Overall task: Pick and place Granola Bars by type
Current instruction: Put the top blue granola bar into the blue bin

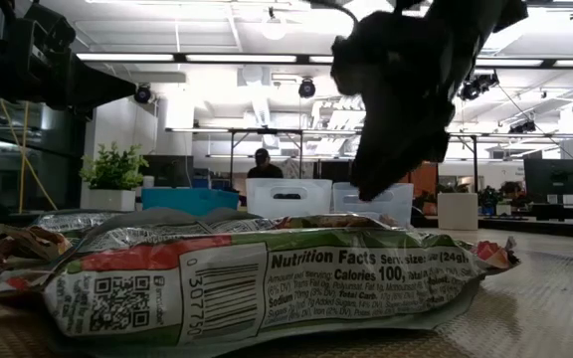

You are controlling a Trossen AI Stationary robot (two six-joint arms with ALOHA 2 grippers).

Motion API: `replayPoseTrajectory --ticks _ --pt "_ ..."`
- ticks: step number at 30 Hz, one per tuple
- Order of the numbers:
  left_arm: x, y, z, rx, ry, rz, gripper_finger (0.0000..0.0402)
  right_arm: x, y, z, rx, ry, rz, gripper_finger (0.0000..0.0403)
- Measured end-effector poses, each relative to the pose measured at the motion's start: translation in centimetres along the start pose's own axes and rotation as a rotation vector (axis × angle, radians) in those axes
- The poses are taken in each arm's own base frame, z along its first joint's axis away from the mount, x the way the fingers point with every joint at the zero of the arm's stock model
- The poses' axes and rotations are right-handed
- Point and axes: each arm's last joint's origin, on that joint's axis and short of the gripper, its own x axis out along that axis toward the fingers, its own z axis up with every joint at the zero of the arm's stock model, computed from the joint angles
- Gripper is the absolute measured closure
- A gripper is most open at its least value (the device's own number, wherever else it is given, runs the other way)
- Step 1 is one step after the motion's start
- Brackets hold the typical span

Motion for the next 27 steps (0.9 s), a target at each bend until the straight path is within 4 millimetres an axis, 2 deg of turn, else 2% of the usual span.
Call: replayPoseTrajectory --ticks 6,12,19,27 --pt "0.0 0.0 0.0 0.000 0.000 0.000 0.0401 1.9 -0.3 -0.2 -0.005 0.031 0.010 0.0231" --pt "0.0 0.0 0.0 0.000 0.000 0.000 0.0401 2.4 -0.3 0.0 0.006 -0.011 -0.007 0.0201" --pt "0.0 0.0 0.0 0.000 0.001 0.000 0.0401 3.0 -0.6 -0.1 0.012 -0.034 -0.053 0.0197" --pt "0.0 0.0 0.0 0.000 0.001 0.000 0.0401 4.6 -0.6 -0.8 0.002 -0.026 -0.070 0.0196"
